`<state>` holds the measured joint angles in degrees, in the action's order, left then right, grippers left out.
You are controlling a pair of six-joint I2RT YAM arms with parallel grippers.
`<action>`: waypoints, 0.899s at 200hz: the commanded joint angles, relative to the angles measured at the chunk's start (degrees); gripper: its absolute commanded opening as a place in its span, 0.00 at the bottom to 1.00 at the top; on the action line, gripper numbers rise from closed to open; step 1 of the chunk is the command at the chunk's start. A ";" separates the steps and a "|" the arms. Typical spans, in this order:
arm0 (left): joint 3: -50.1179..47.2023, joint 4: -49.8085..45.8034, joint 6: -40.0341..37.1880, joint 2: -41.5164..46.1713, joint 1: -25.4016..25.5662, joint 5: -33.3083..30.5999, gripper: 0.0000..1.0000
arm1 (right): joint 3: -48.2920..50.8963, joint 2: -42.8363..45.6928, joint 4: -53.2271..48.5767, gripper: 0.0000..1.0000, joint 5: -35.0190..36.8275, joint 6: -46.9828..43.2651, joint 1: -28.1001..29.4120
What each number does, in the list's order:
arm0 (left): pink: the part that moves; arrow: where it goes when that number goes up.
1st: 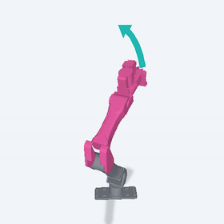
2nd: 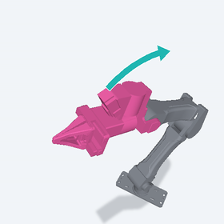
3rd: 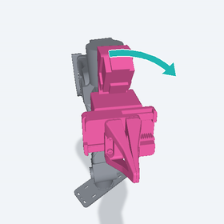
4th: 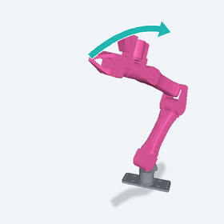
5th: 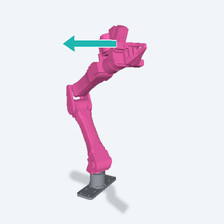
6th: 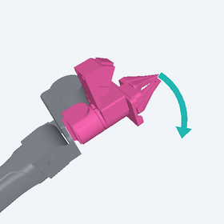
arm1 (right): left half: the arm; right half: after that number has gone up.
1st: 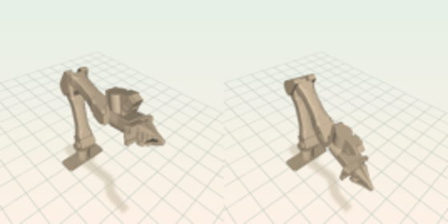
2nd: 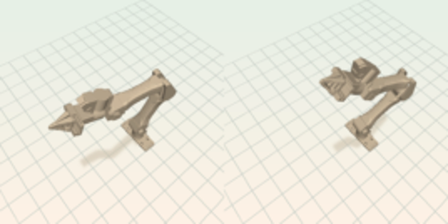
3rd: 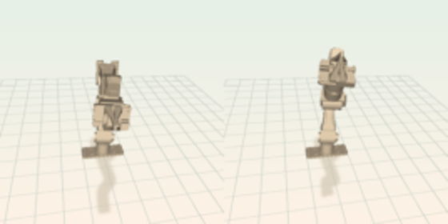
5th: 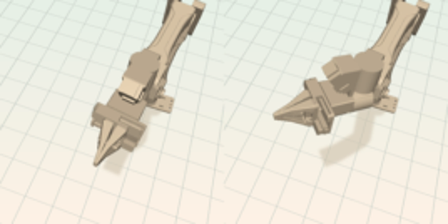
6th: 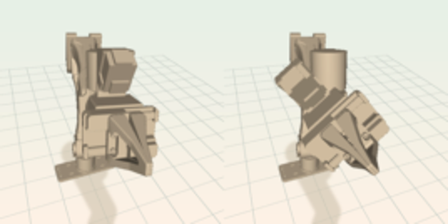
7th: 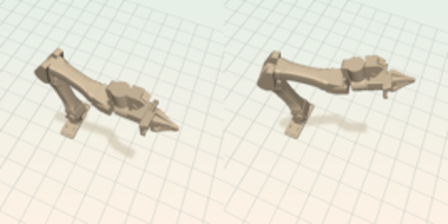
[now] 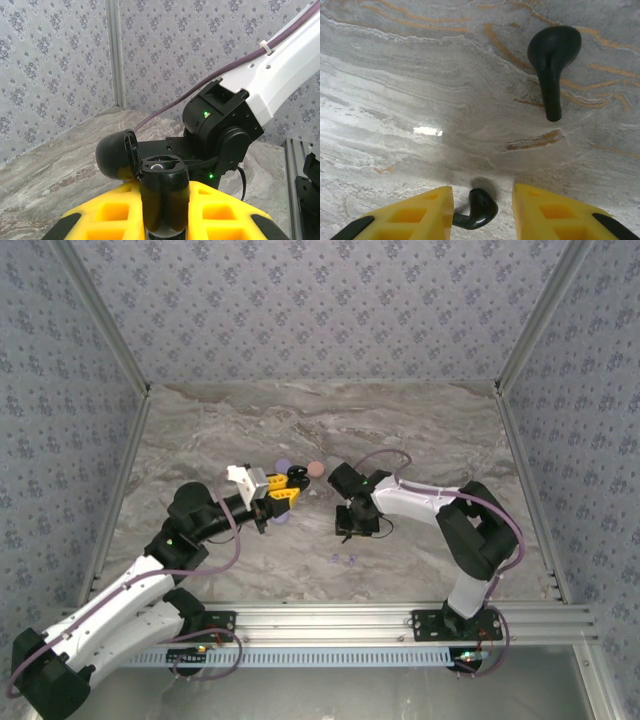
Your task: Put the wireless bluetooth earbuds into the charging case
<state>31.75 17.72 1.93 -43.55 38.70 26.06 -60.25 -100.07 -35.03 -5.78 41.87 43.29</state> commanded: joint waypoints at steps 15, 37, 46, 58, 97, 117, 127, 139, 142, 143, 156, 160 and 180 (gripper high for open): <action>0.23 0.39 -1.03 0.43 0.33 -0.61 0.00 | -1.29 -1.35 -2.18 0.37 0.17 0.95 1.14; 0.24 0.31 -1.03 0.47 0.33 -0.63 0.00 | -1.06 -1.40 -2.72 0.34 0.57 0.85 1.36; 0.24 0.38 -1.02 0.46 0.32 -0.65 0.00 | -0.88 -1.46 -2.72 0.32 0.71 0.85 1.37; 0.33 0.39 -1.03 0.44 0.31 -0.66 0.00 | -0.92 -1.53 -2.75 0.31 0.84 0.85 1.37; 0.35 0.07 -0.99 0.45 0.28 -0.75 0.00 | -1.10 -2.15 -3.16 0.27 0.90 0.33 1.63; 0.33 -0.09 -0.94 0.47 0.31 -0.75 0.00 | -1.10 -1.99 -3.37 0.25 1.29 -0.02 1.62; 0.33 -0.05 -0.86 0.42 0.33 -0.83 0.00 | -1.17 -1.68 -3.41 0.23 1.72 -0.24 1.62; 0.33 -0.12 -0.72 0.48 0.32 -1.00 0.00 | -1.19 -1.14 -3.16 0.22 2.51 -0.70 1.65; 0.33 -0.10 -0.76 0.41 0.33 -1.01 0.00 | -1.11 -0.85 -3.12 0.21 2.79 -0.80 1.63; 0.33 -0.12 -0.78 0.40 0.33 -1.01 0.00 | -1.15 -0.84 -3.08 0.21 2.88 -0.85 1.63; 0.25 -0.05 -0.56 0.34 0.32 -1.06 0.00 | -1.19 0.52 -2.69 0.21 3.96 -1.60 1.55; 0.24 -0.05 -0.52 0.36 0.31 -1.16 0.00 | -1.22 0.97 -2.60 0.21 4.35 -1.96 1.54; -0.02 0.10 -0.10 0.05 0.33 -1.27 0.00 | -1.71 4.47 -2.74 0.21 6.90 -3.41 1.04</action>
<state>31.75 17.67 1.96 -43.55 38.70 25.43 -60.69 -100.07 -36.27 -3.18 40.53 44.40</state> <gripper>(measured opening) 0.178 0.209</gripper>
